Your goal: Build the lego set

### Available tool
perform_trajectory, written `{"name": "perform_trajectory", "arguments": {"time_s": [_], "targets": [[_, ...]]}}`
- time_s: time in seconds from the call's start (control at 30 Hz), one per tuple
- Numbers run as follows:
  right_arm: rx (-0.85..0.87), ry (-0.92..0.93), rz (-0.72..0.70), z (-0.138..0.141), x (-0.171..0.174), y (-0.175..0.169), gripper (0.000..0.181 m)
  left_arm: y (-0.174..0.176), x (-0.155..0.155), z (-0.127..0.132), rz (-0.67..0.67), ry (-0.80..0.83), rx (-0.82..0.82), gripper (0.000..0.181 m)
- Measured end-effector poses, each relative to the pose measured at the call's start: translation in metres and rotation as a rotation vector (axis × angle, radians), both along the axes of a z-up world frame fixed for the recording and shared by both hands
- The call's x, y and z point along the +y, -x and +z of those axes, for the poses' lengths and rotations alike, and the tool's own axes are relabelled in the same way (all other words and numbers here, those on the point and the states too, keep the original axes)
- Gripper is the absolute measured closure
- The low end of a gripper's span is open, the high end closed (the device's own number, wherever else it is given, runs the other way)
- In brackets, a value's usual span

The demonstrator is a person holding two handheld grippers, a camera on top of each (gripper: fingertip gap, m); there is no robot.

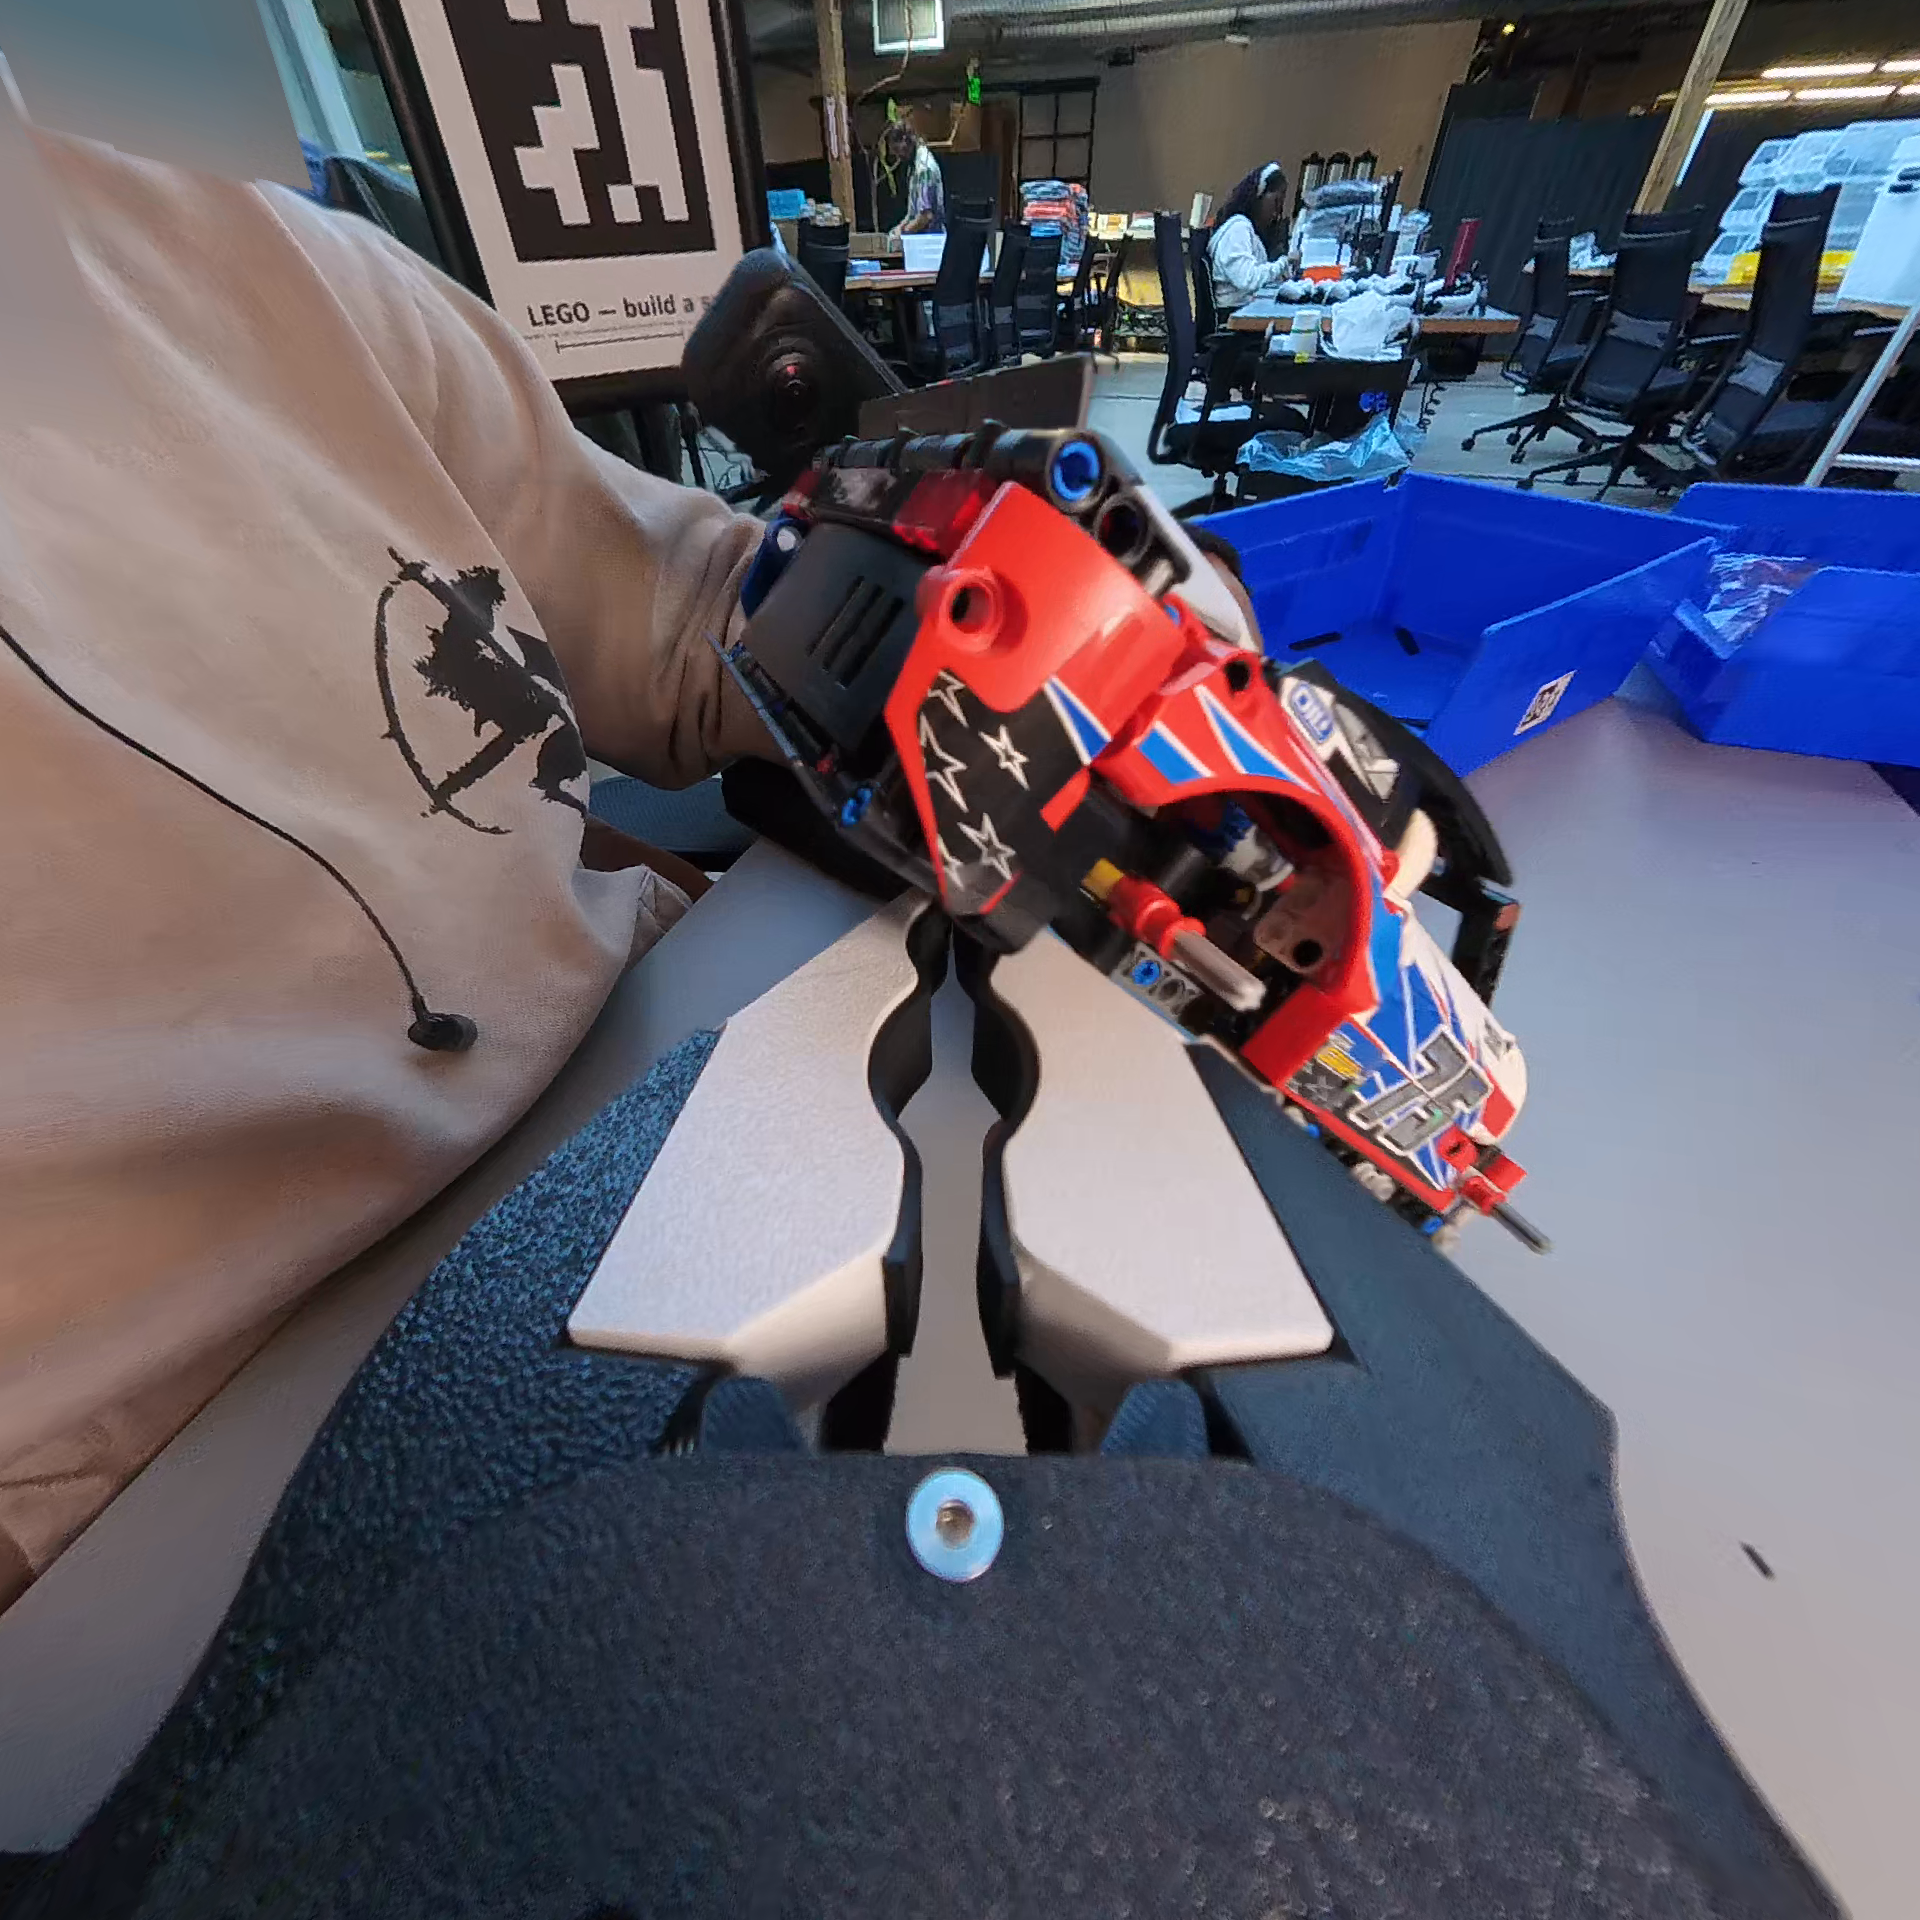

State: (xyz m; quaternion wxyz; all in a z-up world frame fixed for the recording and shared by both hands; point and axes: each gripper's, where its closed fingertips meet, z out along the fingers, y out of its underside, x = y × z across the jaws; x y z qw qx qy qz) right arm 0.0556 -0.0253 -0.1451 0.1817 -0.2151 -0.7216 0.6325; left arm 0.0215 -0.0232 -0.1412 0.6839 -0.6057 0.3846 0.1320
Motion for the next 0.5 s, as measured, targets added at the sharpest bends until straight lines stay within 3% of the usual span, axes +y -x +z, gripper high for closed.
{"name": "perform_trajectory", "arguments": {"time_s": [0.23,0.5], "targets": [[-0.031,-0.034,0.026,0.004,0.013,-0.008,0.181,0.019,-0.001,0.019,-0.042,0.032,-0.223,0.112],[-0.020,-0.087,0.110,0.019,0.000,-0.036,0.181,0.044,0.001,0.028,-0.036,0.038,-0.385,0.113]]}}
